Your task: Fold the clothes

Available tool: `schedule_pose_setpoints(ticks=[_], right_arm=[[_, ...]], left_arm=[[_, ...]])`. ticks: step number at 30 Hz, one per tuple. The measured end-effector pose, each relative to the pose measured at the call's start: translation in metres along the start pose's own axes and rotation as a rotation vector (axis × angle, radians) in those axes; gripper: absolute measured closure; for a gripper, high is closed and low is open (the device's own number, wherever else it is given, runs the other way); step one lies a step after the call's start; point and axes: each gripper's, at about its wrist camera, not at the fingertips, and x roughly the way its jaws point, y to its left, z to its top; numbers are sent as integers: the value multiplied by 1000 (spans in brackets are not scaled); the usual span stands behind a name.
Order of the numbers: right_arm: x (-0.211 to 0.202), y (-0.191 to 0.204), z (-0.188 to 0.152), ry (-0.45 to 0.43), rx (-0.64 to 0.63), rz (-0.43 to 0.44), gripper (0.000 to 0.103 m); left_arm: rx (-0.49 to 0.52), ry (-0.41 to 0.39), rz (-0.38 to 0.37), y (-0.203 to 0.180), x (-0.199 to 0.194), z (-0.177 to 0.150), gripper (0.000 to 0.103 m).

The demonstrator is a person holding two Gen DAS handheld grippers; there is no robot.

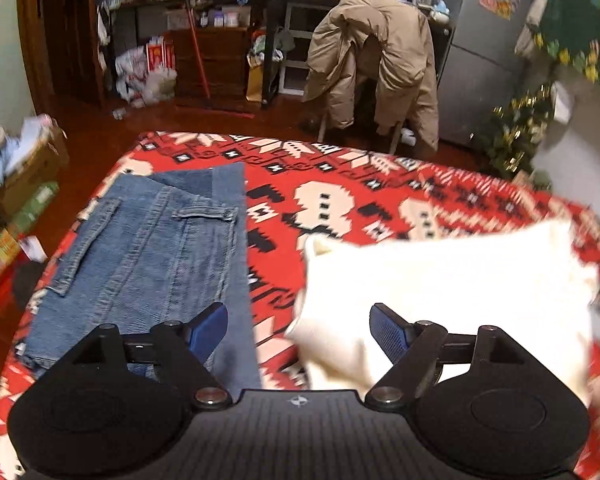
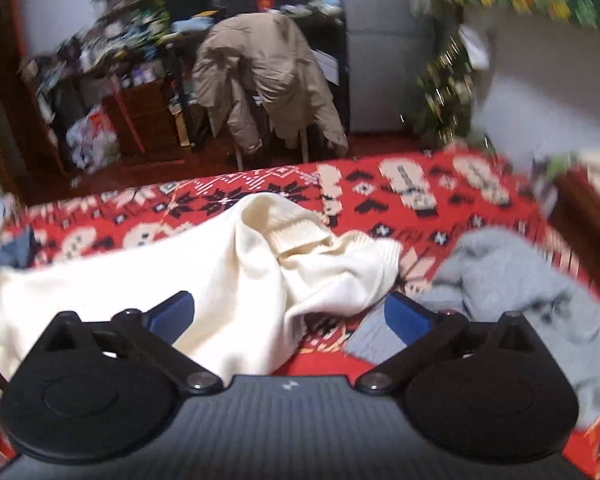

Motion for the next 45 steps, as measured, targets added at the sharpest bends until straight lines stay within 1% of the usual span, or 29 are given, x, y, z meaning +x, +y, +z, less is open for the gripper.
schedule_pose_setpoints(ticks=[2, 4, 6, 8, 10, 11, 13, 15, 16, 18, 19, 20, 21, 22, 23, 24, 26, 27, 29, 32, 34, 36, 37, 38, 40, 41, 42, 44, 45], right_arm=[[4, 3, -5, -15, -38, 26, 1], [5, 3, -13, -50, -30, 73, 1], [6, 4, -18, -39, -12, 93, 1], [5, 5, -22, -26, 9, 118, 1], [5, 3, -25, -10, 46, 145, 1], [5, 2, -26, 0, 61, 155, 1], [5, -1, -31, 17, 79, 158, 6], [9, -4, -34, 44, 99, 160, 18], [12, -5, -36, 58, 111, 160, 22], [18, -8, -38, 87, 127, 165, 41], [21, -9, -39, 101, 129, 168, 44], [24, -9, -39, 115, 130, 172, 51], [27, -9, -40, 128, 128, 184, 68], [29, -8, -40, 136, 129, 204, 78], [31, -6, -39, 143, 131, 225, 90], [30, -5, -37, 133, 128, 231, 94], [24, 0, -30, 83, 112, 226, 95], [21, 2, -25, 54, 109, 228, 95], [20, 5, -6, 5, 109, 233, 96], [22, 16, 33, -64, 76, 226, 96], [26, 26, 62, -109, 25, 214, 96], [34, 36, 90, -138, -10, 207, 96], [43, 41, 101, -138, -18, 202, 96], [52, 46, 110, -136, -24, 197, 94], [71, 52, 119, -117, -17, 195, 85], [78, 54, 119, -101, -9, 196, 75], [82, 55, 118, -87, 1, 202, 68], [81, 53, 111, -73, 20, 221, 64], [76, 51, 104, -66, 26, 225, 63]], left_arm=[[29, -9, 29, -3, 1, -5, 25], [46, -23, 41, -4, 2, -9, 25], [15, -35, -25, -2, 1, -11, 25], [6, -24, -46, -5, 1, -11, 26], [37, 5, -53, -9, 5, -12, 33], [53, 21, -49, -12, 8, -14, 40], [84, 53, -40, -17, 14, -18, 47], [102, 78, -23, -19, 21, -21, 48], [102, 90, -29, -19, 25, -23, 48], [82, 117, -57, -19, 33, -26, 48], [70, 125, -70, -18, 36, -26, 48], [58, 133, -83, -18, 39, -26, 51], [45, 141, -96, -18, 42, -26, 61], [33, 148, -109, -18, 45, -26, 68], [22, 142, -123, -18, 44, -25, 81], [11, 137, -136, -18, 43, -24, 88], [-13, 131, -152, -17, 38, -20, 94], [-30, 124, -160, -15, 34, -18, 94], [-94, 96, -207, -11, 26, -9, 95], [-172, 43, -276, -5, 14, 9, 95], [-190, 1, -306, -5, 9, 21, 95], [-188, 5, -311, -5, 15, 25, 95], [-203, 30, -310, -3, 24, 23, 94], [-220, 56, -309, -2, 33, 21, 93], [-266, 111, -307, 5, 50, 12, 92], [-284, 135, -308, 7, 57, 9, 89], [-278, 145, -305, 7, 58, 7, 87], [-265, 164, -299, 6, 60, 3, 85], [-259, 173, -297, 6, 61, 1, 82]])
